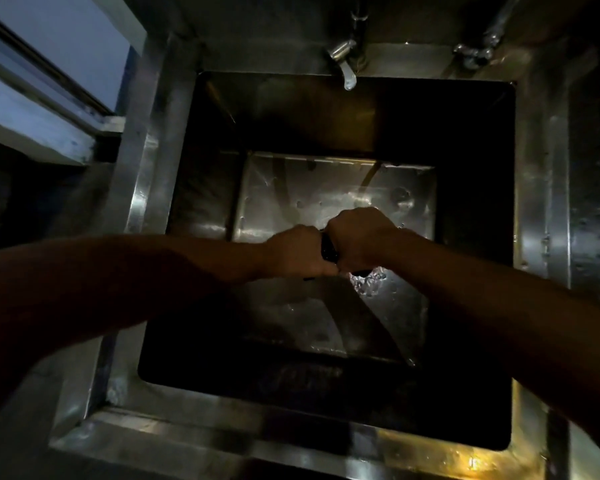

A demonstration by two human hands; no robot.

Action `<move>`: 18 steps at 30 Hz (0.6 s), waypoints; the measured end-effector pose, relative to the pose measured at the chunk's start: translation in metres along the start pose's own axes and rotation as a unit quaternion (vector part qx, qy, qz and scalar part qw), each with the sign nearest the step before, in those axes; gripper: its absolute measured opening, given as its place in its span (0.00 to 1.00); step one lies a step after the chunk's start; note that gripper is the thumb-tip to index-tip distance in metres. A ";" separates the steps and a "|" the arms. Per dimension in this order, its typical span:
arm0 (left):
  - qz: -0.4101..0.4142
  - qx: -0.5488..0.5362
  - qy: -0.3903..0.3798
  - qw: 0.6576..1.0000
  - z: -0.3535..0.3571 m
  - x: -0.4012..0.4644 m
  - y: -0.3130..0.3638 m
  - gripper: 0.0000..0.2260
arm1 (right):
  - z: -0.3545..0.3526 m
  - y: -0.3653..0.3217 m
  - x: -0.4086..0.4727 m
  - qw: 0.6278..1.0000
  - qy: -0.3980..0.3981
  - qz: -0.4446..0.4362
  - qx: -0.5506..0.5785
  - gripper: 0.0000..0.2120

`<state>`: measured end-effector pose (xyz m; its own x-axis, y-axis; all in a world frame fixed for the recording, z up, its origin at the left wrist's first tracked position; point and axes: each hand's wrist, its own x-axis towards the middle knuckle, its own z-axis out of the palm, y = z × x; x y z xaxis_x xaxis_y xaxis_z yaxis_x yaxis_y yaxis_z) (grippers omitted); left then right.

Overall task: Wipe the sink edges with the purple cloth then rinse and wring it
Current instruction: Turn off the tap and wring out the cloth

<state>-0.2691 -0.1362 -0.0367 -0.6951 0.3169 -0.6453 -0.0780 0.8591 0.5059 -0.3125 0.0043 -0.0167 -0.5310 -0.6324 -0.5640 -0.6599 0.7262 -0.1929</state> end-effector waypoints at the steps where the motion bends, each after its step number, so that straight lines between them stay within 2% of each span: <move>1: 0.002 0.016 0.018 1.000 0.004 0.004 -0.001 0.13 | 0.001 0.002 0.003 1.000 -0.014 0.005 -0.002 0.16; 7: 0.037 0.157 0.068 0.985 -0.001 0.016 0.003 0.18 | -0.003 0.015 0.011 0.995 -0.064 0.055 0.051 0.15; 10: 0.035 0.165 0.096 0.981 -0.004 0.020 0.007 0.21 | -0.011 0.020 0.010 0.996 -0.058 0.058 0.018 0.16; 13: 0.042 0.106 0.143 0.983 -0.002 0.010 0.014 0.24 | -0.026 0.024 0.003 0.995 -0.068 0.053 -0.045 0.15; 15: 0.071 0.044 0.140 0.987 -0.007 -0.002 0.025 0.23 | -0.036 0.027 -0.006 0.993 -0.059 0.065 -0.076 0.13; 16: 0.096 -0.012 0.131 0.987 -0.013 -0.008 0.033 0.21 | -0.040 0.027 -0.011 0.993 -0.049 0.071 -0.085 0.14; 18: 0.115 -0.148 0.036 0.982 -0.031 -0.017 0.050 0.15 | -0.046 0.026 -0.021 0.991 -0.029 0.070 -0.114 0.13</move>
<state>-0.2828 -0.1113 0.0173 -0.7666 0.4501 -0.4579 -0.1101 0.6105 0.7843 -0.3431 0.0235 0.0271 -0.5988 -0.5080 -0.6191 -0.6883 0.7217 0.0735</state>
